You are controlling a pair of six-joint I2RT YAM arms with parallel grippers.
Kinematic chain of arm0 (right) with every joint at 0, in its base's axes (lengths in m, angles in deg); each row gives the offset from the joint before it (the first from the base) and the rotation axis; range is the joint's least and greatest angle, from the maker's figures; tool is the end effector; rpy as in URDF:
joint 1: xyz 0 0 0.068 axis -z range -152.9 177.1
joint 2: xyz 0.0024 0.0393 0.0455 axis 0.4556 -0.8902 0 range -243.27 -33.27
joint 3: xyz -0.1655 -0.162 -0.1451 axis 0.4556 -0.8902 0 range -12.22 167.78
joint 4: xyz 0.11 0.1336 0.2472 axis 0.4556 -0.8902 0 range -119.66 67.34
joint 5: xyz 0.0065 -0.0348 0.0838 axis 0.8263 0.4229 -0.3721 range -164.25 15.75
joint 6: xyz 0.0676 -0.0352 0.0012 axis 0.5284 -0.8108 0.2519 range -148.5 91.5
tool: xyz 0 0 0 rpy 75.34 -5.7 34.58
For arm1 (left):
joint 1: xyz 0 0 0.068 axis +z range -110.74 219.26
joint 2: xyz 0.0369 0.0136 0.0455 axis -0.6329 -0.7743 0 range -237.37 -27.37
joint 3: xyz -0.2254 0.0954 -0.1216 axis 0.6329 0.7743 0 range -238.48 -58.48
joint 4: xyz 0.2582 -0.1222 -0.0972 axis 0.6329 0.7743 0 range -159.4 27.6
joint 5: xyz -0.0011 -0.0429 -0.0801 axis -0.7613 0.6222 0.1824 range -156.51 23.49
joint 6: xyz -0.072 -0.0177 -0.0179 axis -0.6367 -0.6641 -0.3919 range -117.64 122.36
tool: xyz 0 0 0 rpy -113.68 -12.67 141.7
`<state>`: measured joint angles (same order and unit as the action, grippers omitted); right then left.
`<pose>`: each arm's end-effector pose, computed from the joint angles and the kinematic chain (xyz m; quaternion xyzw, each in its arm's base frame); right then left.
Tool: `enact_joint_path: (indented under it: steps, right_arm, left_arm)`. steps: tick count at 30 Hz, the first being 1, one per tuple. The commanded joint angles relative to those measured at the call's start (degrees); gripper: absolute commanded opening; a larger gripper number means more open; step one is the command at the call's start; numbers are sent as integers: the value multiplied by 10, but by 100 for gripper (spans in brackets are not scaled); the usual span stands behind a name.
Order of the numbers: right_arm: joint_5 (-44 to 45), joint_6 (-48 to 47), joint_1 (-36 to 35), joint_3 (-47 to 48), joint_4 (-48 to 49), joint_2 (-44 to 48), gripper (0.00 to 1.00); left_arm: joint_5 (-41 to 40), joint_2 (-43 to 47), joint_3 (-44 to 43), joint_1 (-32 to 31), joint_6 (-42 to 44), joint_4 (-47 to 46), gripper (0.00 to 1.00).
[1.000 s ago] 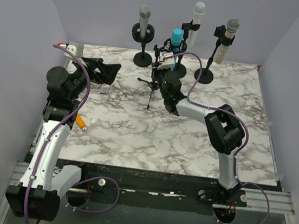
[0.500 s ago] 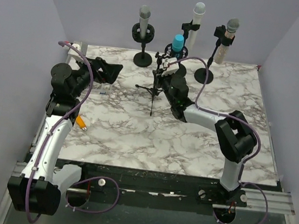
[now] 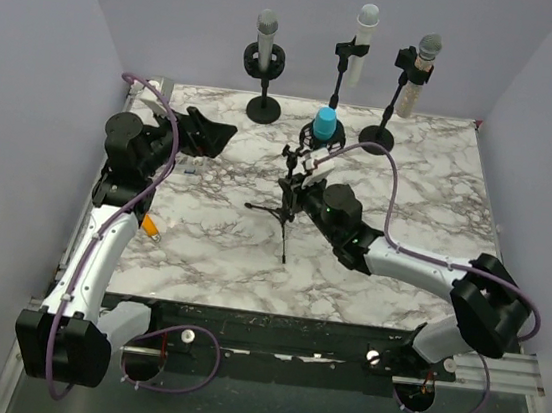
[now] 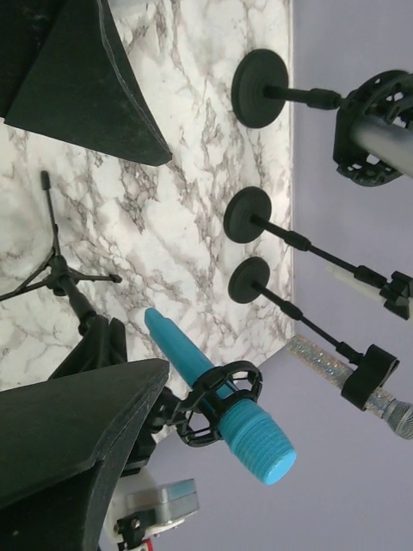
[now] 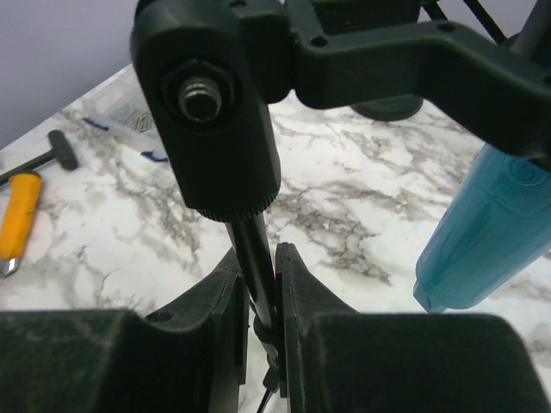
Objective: Remove the microphone from the stand
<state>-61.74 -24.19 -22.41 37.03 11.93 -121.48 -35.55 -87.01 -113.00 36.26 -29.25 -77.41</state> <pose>0.2768 0.3026 0.2333 -0.2118 0.7016 0.2345 0.6386 0.3051 -0.0493 0.3823 0.0234 0.6913 -0.3834 0.6121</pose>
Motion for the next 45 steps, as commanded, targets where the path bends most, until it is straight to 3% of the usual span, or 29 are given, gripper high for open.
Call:
enact_joint_path:
  steps: [1, 6, 14, 16, 21, 26, 31, 39, 45]
  right_arm:
    - [12, 98, -26, -69, -114, 53, 3]
    - [-9, 135, -43, -100, -157, 103, 9]
    - [-26, 153, -46, -76, -263, 139, 44]
    - [-15, 154, -46, -76, -284, 159, 57]
    - [-3, 157, -46, -88, -340, 216, 72]
    - [23, 189, -46, -133, -370, 290, 79]
    - [-3, 192, -45, -169, -336, 343, 86]
    - [29, 162, -46, -132, -308, 283, 91]
    - [105, 74, -46, -70, -318, 239, 91]
  left_arm:
    - [18, -9, -24, -31, 4, 16, 98]
    - [-6, -11, -39, -88, 44, 57, 98]
    - [-66, 0, -54, -178, 124, 124, 98]
    - [-74, 7, -51, -194, 132, 124, 98]
    - [-87, 30, -45, -231, 161, 124, 99]
    - [-106, 43, -38, -272, 182, 122, 99]
    - [-105, 33, -38, -295, 177, 121, 99]
    - [-79, 14, -34, -307, 163, 107, 99]
    - [-54, -3, -28, -310, 139, 86, 99]
